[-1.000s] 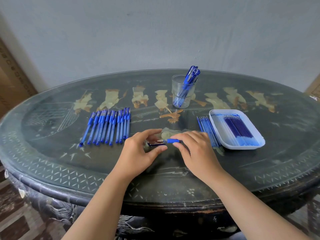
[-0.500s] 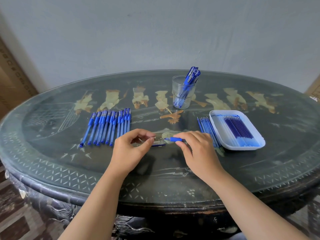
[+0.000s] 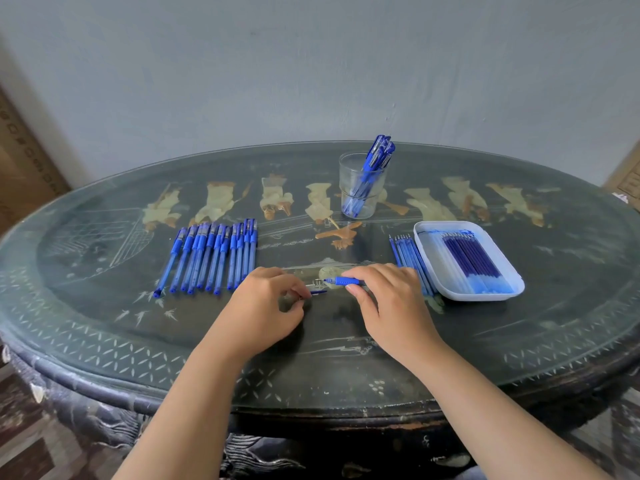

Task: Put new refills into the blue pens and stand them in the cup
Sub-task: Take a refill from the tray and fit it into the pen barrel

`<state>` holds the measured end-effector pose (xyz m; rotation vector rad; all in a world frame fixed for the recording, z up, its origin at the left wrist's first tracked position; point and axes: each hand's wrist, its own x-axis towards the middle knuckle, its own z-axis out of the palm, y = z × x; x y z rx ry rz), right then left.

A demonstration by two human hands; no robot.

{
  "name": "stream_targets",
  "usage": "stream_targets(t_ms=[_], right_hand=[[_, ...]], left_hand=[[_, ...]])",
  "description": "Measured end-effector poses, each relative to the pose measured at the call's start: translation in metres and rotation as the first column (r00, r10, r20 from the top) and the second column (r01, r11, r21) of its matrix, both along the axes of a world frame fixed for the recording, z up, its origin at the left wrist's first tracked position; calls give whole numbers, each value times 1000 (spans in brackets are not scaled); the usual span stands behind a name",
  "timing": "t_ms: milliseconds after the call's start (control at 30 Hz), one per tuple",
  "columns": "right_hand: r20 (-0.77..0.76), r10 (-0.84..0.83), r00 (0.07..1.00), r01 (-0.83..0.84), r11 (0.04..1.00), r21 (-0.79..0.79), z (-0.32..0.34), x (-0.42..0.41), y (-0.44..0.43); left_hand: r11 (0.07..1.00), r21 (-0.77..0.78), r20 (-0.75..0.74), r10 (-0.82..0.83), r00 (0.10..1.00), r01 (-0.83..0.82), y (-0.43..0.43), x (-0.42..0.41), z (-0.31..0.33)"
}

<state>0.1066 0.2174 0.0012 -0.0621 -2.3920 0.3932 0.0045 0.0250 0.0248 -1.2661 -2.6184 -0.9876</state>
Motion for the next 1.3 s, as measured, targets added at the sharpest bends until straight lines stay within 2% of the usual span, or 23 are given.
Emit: stream_targets(t_ms=[300, 500, 567, 667, 800, 900, 1000, 1100, 1200, 1300], right_hand=[[-10, 11, 1000, -11, 1000, -17, 1, 1, -1], [-102, -7, 995, -9, 988, -155, 18, 5, -5], [-123, -3, 992, -28, 967, -254, 35, 6, -12], [-42, 42, 998, -59, 835, -548, 54, 7, -26], [-2, 148, 989, -92, 609, -788, 64, 10, -37], [-10, 166, 986, -98, 528, -844, 69, 11, -40], [0, 171, 985, -86, 497, -864, 72, 11, -42], [13, 196, 980, -84, 478, -875, 78, 8, -42], [-13, 210, 978, -98, 403, -910, 88, 5, -41], [-7, 191, 982, -85, 407, -910, 98, 1, -37]], left_hand=[[994, 88, 84, 63, 994, -70, 1, 3, -4], [971, 219, 81, 81, 993, -97, 1, 6, 3], [953, 290, 212, 27, 977, -90, 6, 11, 10], [919, 388, 540, -168, 824, -67, 13, 21, 22], [876, 479, 606, -275, 746, -66, 16, 28, 27], [851, 516, 638, -309, 705, -95, 16, 29, 28], [841, 531, 648, -321, 690, -107, 16, 29, 28], [852, 515, 612, -291, 735, -92, 14, 27, 29], [870, 487, 572, -255, 780, -73, 12, 26, 30], [880, 470, 553, -237, 799, -64, 11, 26, 32]])
